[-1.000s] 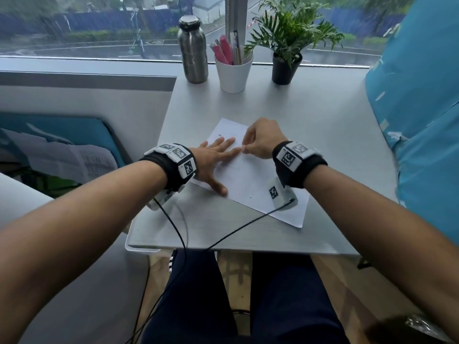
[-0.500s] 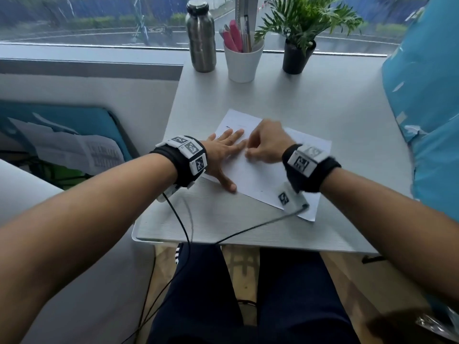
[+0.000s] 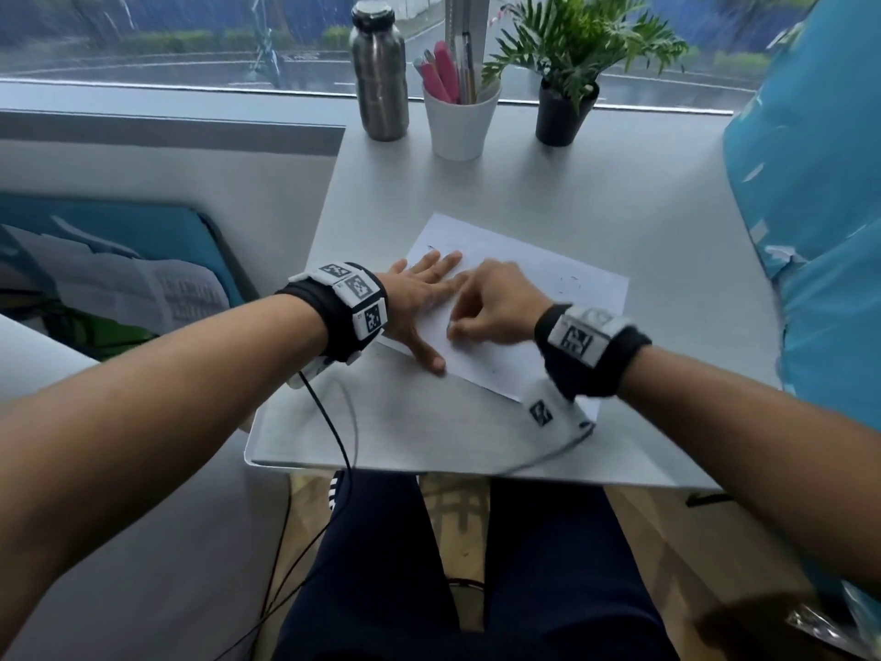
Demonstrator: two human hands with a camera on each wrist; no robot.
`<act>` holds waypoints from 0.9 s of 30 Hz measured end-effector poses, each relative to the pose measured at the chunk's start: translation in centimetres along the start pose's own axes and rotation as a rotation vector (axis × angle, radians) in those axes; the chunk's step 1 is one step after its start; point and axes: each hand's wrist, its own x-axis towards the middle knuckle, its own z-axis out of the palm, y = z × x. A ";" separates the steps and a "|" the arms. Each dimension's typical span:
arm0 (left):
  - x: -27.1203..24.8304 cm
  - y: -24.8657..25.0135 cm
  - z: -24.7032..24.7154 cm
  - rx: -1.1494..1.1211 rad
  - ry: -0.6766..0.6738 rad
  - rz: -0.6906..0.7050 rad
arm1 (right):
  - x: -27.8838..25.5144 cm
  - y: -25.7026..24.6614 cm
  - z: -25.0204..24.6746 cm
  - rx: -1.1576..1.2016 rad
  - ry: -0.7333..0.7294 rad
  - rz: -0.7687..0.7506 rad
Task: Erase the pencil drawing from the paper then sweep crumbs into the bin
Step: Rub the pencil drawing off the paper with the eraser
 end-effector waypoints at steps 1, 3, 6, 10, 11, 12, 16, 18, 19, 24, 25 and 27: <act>0.0 0.1 -0.1 0.005 -0.001 -0.001 | 1.0 0.9 -1.1 0.015 0.055 0.046; -0.1 0.3 -0.2 -0.002 -0.002 -0.009 | 2.5 2.5 -3.0 0.037 0.157 0.119; -0.1 0.3 -0.3 0.006 0.003 -0.016 | 2.0 1.5 -1.6 -0.012 0.163 0.084; -0.2 0.3 -0.1 0.029 -0.010 -0.001 | -0.3 -0.3 0.1 -0.014 -0.021 -0.008; -0.3 0.3 -0.1 0.034 -0.010 -0.003 | 0.5 0.5 -0.8 -0.002 0.012 0.029; -0.3 0.2 -0.2 0.037 -0.008 -0.004 | 1.4 1.5 -1.9 0.011 0.073 0.078; -0.2 0.3 -0.3 0.047 -0.012 -0.022 | 1.9 2.4 -2.1 0.030 0.226 0.138; -0.2 0.3 -0.3 0.063 -0.022 -0.026 | -0.1 0.3 0.5 0.000 0.110 0.038; -0.2 0.3 -0.3 0.066 -0.023 -0.024 | -1.0 -0.4 1.3 0.002 0.040 -0.008; -0.4 0.5 -0.4 0.076 -0.019 -0.026 | 1.9 3.0 -2.8 0.072 0.197 0.161; -0.4 0.5 -0.4 0.074 -0.013 -0.031 | 2.2 3.4 -3.0 0.085 0.230 0.180; -0.4 0.4 -0.5 0.082 -0.010 -0.034 | 1.4 2.1 -1.3 0.069 0.169 0.116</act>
